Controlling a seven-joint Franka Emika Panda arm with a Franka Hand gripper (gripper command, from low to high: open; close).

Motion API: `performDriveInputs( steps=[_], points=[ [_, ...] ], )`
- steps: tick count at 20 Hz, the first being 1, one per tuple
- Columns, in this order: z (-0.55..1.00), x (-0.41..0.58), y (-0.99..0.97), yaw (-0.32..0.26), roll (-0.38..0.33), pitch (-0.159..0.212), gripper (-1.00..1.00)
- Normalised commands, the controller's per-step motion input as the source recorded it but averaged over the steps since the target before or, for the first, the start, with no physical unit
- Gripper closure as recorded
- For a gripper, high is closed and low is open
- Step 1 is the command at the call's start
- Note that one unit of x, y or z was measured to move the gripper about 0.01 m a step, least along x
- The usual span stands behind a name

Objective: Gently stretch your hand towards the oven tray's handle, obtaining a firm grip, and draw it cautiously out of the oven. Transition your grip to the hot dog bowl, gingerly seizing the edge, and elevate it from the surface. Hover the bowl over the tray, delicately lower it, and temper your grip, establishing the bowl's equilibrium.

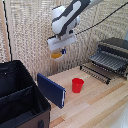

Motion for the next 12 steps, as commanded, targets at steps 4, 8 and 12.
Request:
performDriveInputs(
  steps=[4,8,12],
  points=[
    [0.42,0.098,-0.58,-0.180,0.027,0.000,1.00],
    [0.35,0.044,-0.62,-0.178,0.025,0.000,1.00],
    [0.20,0.049,-0.54,-0.227,0.002,-0.011,1.00]
  ],
)
